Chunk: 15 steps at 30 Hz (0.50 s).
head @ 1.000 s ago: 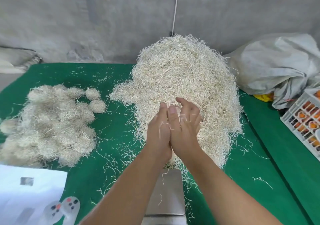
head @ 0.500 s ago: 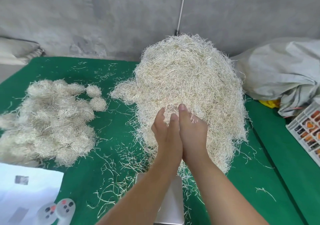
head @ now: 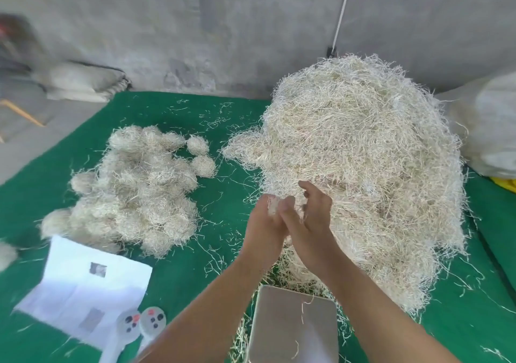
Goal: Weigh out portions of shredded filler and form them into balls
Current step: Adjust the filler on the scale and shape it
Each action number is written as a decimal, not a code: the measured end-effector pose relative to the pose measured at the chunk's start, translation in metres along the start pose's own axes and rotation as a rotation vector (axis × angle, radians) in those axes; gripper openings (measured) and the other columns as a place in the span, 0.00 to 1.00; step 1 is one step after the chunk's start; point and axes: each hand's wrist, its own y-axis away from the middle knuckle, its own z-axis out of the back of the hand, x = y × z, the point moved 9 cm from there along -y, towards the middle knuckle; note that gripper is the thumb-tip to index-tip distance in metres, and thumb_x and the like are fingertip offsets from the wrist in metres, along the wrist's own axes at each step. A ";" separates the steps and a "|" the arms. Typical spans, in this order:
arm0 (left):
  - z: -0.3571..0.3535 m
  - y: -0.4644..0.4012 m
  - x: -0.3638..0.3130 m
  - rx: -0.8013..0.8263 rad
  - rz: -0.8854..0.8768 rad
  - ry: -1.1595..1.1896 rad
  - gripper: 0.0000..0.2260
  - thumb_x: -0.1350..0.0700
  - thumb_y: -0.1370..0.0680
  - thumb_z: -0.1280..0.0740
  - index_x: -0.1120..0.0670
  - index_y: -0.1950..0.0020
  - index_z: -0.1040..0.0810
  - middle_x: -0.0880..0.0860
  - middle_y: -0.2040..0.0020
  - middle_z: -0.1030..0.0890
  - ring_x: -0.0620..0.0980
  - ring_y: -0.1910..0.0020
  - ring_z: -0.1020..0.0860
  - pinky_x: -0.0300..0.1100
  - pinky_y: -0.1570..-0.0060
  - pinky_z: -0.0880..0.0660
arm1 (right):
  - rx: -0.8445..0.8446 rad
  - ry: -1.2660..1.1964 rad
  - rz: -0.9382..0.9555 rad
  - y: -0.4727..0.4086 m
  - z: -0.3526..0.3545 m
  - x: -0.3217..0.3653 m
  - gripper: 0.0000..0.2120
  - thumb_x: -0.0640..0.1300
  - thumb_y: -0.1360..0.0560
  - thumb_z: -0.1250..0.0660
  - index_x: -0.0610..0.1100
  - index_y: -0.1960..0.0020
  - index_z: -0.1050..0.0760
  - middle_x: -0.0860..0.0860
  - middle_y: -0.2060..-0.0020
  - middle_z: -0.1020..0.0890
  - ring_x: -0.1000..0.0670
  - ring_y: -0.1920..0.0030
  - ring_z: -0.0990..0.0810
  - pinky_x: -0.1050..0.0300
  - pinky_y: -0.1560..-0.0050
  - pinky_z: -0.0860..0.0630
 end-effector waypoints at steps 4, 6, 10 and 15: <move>0.063 -0.039 0.043 -0.029 0.022 -0.369 0.27 0.54 0.21 0.33 0.56 0.23 0.38 0.50 0.33 0.37 0.48 0.33 0.36 0.51 0.29 0.32 | 0.140 -0.059 -0.032 0.000 -0.012 -0.014 0.31 0.78 0.32 0.38 0.77 0.33 0.46 0.65 0.36 0.38 0.59 0.35 0.28 0.60 0.51 0.24; 0.113 -0.067 0.047 -0.113 -0.059 -0.514 0.31 0.58 0.21 0.33 0.52 0.20 0.41 0.50 0.28 0.38 0.50 0.30 0.36 0.53 0.26 0.34 | 0.206 -0.054 -0.068 0.001 -0.018 -0.023 0.32 0.78 0.34 0.38 0.77 0.34 0.46 0.63 0.37 0.33 0.63 0.41 0.25 0.64 0.59 0.24; 0.233 -0.118 0.020 -0.418 -0.152 -0.852 0.35 0.52 0.22 0.27 0.49 0.20 0.41 0.52 0.29 0.28 0.53 0.35 0.25 0.52 0.29 0.29 | 0.283 -0.008 -0.161 0.003 -0.026 -0.037 0.32 0.77 0.30 0.41 0.71 0.30 0.46 0.60 0.37 0.26 0.56 0.47 0.18 0.62 0.61 0.24; 0.285 -0.162 0.023 -0.250 0.046 -1.288 0.45 0.37 0.23 0.30 0.40 0.16 0.56 0.58 0.16 0.60 0.67 0.18 0.55 0.71 0.23 0.57 | 0.276 -0.023 -0.236 0.007 -0.024 -0.057 0.27 0.67 0.24 0.37 0.65 0.29 0.44 0.58 0.39 0.25 0.36 0.46 0.19 0.52 0.60 0.18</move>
